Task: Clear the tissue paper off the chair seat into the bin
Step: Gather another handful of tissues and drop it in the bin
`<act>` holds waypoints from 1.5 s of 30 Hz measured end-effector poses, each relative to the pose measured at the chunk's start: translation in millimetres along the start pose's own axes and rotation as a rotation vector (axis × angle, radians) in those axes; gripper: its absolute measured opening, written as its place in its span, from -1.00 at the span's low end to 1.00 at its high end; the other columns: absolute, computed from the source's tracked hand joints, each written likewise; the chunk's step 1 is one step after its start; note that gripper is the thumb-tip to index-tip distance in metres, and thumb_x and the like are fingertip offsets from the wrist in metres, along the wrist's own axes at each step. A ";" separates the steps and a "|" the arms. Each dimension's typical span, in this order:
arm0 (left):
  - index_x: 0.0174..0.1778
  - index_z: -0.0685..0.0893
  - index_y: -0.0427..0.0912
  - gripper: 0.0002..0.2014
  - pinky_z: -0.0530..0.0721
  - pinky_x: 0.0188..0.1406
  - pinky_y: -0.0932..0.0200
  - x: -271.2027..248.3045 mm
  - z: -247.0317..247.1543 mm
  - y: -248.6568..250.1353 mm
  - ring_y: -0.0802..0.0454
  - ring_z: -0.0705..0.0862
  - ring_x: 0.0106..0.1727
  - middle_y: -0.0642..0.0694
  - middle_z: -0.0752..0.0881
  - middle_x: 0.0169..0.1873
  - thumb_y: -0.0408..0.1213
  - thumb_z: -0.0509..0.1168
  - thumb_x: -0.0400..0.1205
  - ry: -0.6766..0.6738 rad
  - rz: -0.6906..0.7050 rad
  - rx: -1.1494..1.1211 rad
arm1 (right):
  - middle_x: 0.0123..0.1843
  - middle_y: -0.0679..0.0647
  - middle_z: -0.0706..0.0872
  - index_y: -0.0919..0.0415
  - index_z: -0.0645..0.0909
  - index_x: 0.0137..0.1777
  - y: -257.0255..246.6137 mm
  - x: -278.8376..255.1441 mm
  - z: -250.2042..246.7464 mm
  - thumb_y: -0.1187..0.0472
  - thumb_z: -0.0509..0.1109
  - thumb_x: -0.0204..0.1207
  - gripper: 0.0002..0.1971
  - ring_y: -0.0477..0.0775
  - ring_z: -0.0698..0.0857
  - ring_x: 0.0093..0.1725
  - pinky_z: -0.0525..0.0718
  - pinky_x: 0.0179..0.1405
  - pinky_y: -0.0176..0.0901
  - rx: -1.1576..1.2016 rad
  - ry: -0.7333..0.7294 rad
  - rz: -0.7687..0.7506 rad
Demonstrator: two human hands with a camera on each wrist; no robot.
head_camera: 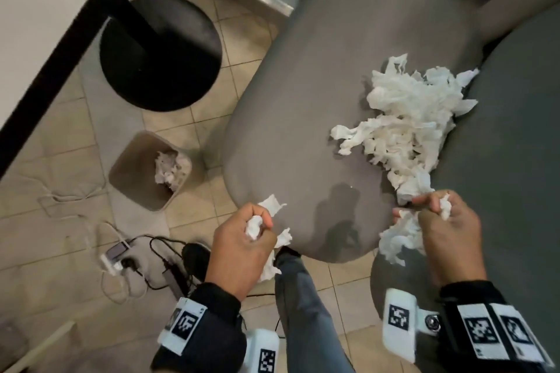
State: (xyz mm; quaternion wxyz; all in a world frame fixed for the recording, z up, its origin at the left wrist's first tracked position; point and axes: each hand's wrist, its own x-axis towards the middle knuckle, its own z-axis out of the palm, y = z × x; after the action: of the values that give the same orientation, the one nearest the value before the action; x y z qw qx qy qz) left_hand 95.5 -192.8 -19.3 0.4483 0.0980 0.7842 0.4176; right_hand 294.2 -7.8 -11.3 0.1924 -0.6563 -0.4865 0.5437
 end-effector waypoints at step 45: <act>0.58 0.31 0.06 -0.27 0.40 0.53 -0.10 249.2 -254.2 -286.1 -0.21 0.45 0.49 -0.20 0.38 0.51 -0.09 0.43 0.48 0.178 0.039 0.024 | 0.42 -0.04 0.55 -0.07 0.32 0.59 141.5 -38.7 569.6 0.42 0.44 0.41 -0.23 -0.11 0.59 0.31 0.57 0.32 -0.19 -0.865 -0.931 -0.442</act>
State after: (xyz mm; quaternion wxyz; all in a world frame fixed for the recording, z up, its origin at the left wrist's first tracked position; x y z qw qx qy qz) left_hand -185.1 -386.2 -323.3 0.3675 0.0813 0.8237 0.4240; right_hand -155.7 -262.1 -292.2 -0.2110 -0.2563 -0.8156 0.4739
